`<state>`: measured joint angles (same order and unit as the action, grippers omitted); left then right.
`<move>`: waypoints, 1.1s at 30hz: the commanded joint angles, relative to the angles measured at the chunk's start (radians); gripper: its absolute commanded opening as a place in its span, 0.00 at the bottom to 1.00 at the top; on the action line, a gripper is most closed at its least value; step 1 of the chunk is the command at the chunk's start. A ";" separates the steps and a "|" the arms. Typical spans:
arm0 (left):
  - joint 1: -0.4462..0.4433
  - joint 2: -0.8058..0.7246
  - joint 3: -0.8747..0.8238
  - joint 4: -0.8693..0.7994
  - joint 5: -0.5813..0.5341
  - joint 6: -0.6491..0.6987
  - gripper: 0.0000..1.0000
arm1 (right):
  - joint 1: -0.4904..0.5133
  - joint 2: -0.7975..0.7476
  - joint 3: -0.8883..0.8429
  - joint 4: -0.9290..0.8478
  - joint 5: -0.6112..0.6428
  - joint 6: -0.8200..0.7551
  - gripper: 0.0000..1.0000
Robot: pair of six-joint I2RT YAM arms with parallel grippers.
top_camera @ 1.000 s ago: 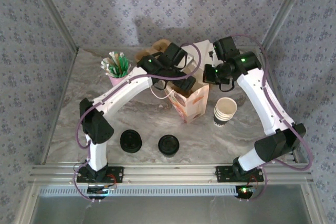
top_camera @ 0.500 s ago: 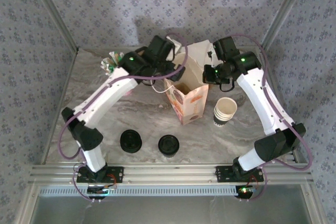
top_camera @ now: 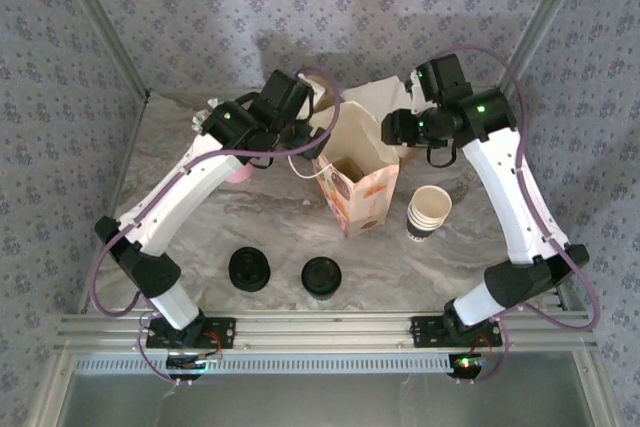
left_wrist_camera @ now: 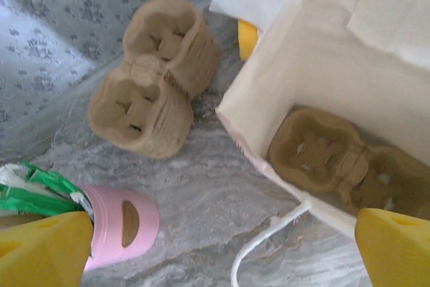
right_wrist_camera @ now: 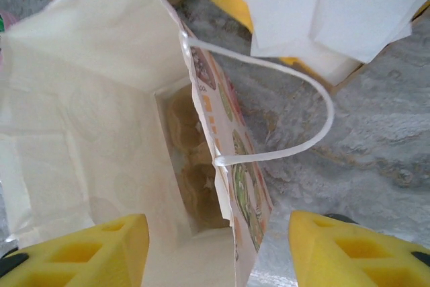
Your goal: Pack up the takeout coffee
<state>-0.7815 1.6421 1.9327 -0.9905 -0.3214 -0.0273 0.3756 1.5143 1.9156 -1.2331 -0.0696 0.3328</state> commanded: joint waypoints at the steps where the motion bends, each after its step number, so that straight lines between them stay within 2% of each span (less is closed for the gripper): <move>1: -0.009 -0.125 -0.048 0.059 0.009 0.000 1.00 | 0.011 -0.059 0.058 -0.059 0.084 0.068 0.58; 5: -0.005 -0.269 -0.197 0.219 0.008 0.005 1.00 | 0.027 -0.131 0.045 -0.072 0.143 0.224 0.55; 10: 0.018 -0.440 -0.395 0.421 0.085 -0.025 1.00 | 0.065 -0.214 -0.013 -0.136 0.182 0.439 0.54; 15: 0.034 -0.466 -0.416 0.364 0.150 -0.011 1.00 | 0.134 -0.322 -0.161 -0.147 0.204 0.669 0.58; 20: 0.034 -0.460 -0.415 0.321 0.164 0.012 1.00 | 0.242 -0.402 -0.283 -0.158 0.280 0.882 0.62; 27: 0.034 -0.451 -0.438 0.324 0.155 0.026 1.00 | 0.392 -0.342 -0.312 -0.124 0.341 1.048 0.71; 33: 0.034 -0.424 -0.456 0.354 0.158 0.055 1.00 | 0.422 -0.226 -0.314 -0.034 0.307 1.089 0.72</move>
<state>-0.7517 1.2064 1.4796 -0.6693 -0.1734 -0.0021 0.7906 1.2533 1.6077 -1.3041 0.2211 1.3556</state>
